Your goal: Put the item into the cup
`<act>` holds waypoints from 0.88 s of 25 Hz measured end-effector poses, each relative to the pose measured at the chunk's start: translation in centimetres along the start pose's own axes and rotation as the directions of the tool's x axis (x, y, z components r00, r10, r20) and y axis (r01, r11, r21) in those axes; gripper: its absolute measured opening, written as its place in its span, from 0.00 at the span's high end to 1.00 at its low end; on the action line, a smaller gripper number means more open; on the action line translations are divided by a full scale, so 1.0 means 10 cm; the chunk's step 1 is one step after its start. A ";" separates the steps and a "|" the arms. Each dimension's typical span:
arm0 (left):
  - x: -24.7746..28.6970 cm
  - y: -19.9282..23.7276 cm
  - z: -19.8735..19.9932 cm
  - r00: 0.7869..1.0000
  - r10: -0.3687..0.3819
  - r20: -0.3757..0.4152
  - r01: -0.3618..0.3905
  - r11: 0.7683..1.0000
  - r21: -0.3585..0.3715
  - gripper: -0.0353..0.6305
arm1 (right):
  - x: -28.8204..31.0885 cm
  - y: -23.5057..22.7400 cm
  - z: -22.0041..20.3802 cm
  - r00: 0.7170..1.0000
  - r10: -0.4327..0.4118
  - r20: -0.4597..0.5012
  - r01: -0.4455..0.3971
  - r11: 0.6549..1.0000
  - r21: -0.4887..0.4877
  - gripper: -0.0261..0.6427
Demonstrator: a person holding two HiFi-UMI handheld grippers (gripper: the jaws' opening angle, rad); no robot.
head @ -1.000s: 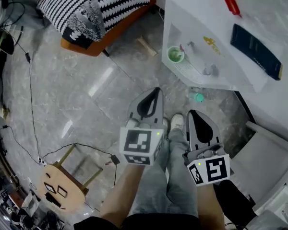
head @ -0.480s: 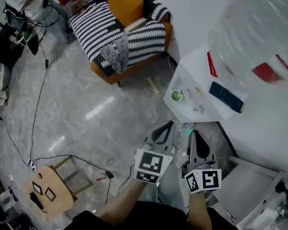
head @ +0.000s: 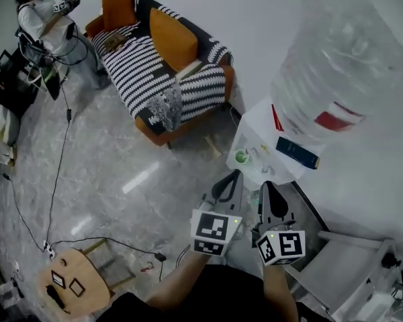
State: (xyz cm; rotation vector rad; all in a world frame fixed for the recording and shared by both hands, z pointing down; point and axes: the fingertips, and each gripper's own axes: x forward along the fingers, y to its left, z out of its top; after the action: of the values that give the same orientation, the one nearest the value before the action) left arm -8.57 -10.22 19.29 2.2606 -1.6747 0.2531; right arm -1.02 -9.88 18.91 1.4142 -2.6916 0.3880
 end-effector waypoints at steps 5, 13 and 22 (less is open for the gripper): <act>-0.12 -0.06 0.47 0.998 -0.005 0.063 0.002 0.999 0.041 0.93 | 0.03 0.05 0.46 0.998 0.010 0.066 -0.009 1.000 -0.019 0.94; -0.22 -0.26 0.95 0.989 -0.016 0.148 0.008 0.999 0.050 0.93 | -0.06 0.00 0.82 0.996 0.010 0.089 -0.002 0.995 -0.096 0.94; -0.29 -0.54 1.19 0.981 -0.003 0.192 -0.003 0.999 0.033 0.93 | -0.18 -0.05 1.12 0.992 0.033 0.124 -0.021 0.995 -0.098 0.94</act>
State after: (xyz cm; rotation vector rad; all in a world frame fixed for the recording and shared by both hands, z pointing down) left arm -4.87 -10.42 6.41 2.3750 -1.7761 0.0632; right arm 0.97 -11.56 7.83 1.4224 -2.7883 0.1723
